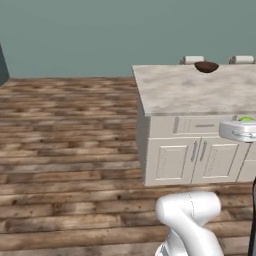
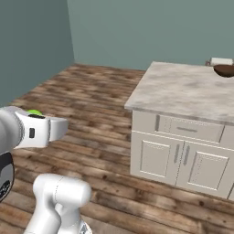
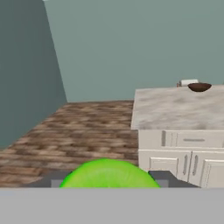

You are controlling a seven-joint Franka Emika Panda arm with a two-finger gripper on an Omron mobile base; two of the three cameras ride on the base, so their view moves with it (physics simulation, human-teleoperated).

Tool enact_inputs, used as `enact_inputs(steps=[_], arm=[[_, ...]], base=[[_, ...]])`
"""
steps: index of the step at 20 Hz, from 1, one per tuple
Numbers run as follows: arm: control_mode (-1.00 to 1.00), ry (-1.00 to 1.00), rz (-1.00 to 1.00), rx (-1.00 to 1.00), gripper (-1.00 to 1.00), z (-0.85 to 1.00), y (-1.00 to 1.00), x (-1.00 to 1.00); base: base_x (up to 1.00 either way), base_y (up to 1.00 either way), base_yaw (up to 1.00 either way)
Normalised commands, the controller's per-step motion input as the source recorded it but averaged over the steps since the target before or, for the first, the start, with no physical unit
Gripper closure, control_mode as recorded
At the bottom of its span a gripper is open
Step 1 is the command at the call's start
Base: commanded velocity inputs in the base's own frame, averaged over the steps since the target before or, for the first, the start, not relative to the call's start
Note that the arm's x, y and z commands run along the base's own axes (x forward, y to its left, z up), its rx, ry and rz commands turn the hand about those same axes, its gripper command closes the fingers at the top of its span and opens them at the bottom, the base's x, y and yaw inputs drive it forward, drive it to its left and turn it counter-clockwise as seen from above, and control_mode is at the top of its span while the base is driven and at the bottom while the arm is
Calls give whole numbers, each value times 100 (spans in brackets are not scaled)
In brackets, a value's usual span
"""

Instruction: Retrieve the kiwi and tangerine from the fridge and place them into the bowl on the dining table.

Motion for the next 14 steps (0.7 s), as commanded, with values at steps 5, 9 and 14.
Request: enact_inputs(steps=[5,9,14], arm=[[100,0,0,0,100,0,0,0],[100,0,0,0,100,0,0,0],[100,0,0,0,100,0,0,0]], base=[[26,30,-17],[34,55,-11],[55,86,-1]])
